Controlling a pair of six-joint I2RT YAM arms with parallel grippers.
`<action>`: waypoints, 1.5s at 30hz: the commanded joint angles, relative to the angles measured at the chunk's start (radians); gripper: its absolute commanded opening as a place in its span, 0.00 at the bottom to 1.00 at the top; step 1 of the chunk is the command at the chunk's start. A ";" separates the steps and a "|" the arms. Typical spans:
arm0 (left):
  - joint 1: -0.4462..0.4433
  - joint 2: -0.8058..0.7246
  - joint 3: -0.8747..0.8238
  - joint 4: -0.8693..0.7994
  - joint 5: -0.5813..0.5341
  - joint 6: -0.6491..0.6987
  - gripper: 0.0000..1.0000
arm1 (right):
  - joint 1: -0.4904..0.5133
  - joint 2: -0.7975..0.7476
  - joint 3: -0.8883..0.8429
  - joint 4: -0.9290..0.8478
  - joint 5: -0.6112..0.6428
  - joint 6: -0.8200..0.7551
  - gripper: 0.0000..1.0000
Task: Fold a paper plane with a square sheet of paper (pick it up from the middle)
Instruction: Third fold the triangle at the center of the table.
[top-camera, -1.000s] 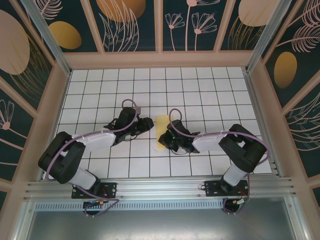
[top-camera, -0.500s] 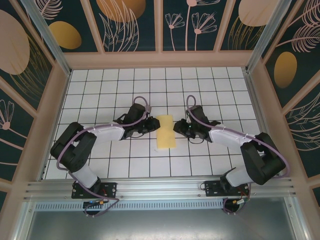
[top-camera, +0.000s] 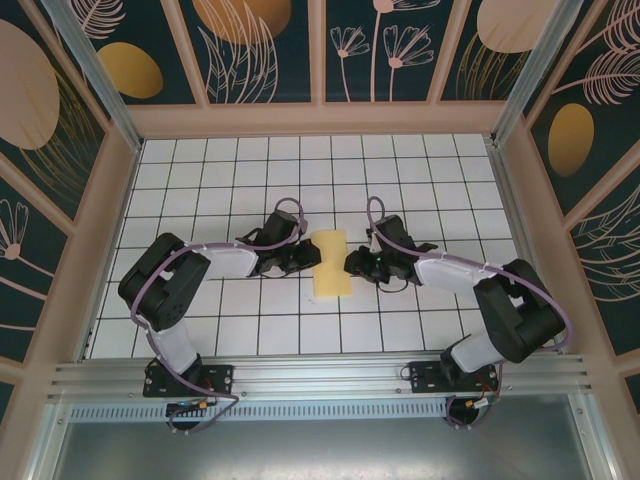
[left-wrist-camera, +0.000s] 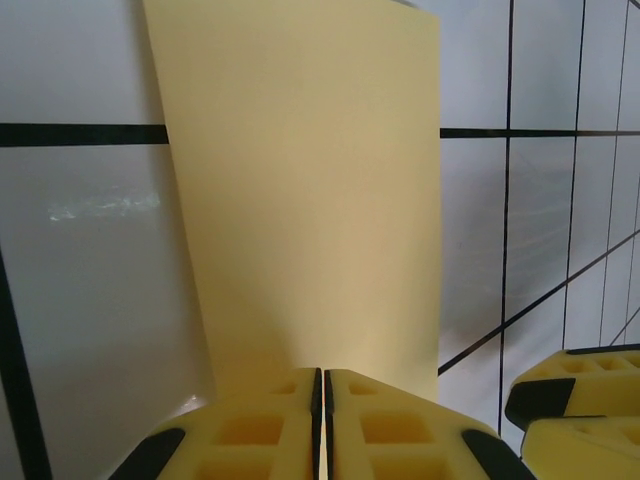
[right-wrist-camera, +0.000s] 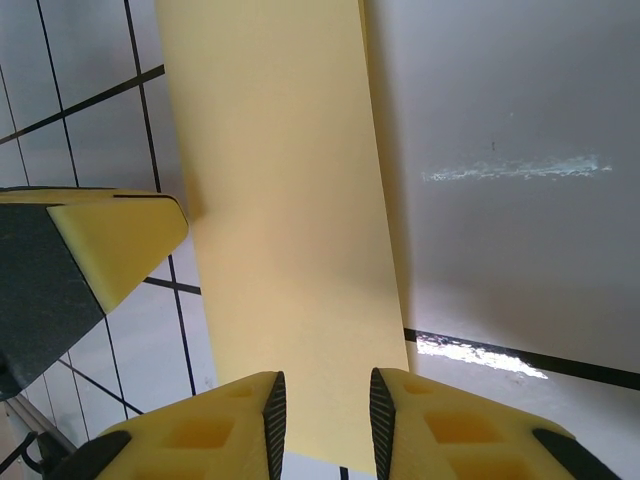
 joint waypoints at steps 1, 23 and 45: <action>-0.009 -0.042 -0.024 -0.012 0.048 0.029 0.13 | 0.008 0.002 -0.011 -0.017 -0.007 -0.012 0.32; -0.010 -0.013 -0.039 -0.105 0.042 0.096 0.11 | 0.026 0.019 -0.070 0.050 -0.041 0.023 0.33; -0.009 0.020 -0.029 -0.142 0.013 0.128 0.10 | 0.022 0.056 -0.089 0.139 -0.091 0.042 0.37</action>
